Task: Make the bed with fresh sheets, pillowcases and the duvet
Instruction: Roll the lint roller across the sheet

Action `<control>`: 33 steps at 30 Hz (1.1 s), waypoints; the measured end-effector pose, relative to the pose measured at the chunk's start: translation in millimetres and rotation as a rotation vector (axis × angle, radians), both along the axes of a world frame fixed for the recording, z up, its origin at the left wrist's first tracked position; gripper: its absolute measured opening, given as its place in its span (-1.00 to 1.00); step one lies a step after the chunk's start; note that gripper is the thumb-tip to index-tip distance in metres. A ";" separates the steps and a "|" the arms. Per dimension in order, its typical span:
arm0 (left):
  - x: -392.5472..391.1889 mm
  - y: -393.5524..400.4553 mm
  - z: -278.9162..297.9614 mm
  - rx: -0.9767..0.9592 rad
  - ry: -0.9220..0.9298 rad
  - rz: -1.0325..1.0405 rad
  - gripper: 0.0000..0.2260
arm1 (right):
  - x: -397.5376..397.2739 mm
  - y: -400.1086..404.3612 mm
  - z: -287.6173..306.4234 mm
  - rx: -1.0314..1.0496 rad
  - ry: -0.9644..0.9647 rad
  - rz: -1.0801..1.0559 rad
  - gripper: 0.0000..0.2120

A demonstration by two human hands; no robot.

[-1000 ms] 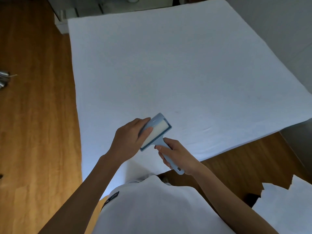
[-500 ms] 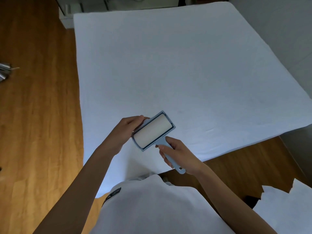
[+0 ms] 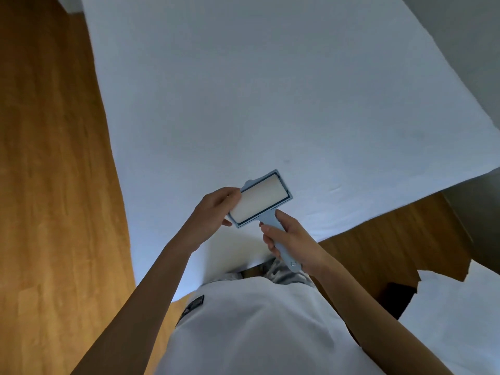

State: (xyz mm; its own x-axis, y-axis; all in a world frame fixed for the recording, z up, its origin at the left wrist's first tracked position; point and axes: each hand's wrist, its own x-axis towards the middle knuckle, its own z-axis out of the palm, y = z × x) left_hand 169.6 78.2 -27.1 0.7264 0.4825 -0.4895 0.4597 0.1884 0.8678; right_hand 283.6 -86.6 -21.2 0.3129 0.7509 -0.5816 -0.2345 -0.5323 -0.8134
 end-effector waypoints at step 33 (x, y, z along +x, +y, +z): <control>136.0 -23.9 -448.3 0.739 0.410 0.468 -0.70 | 234.5 41.7 -428.8 -0.203 -0.846 0.315 -0.77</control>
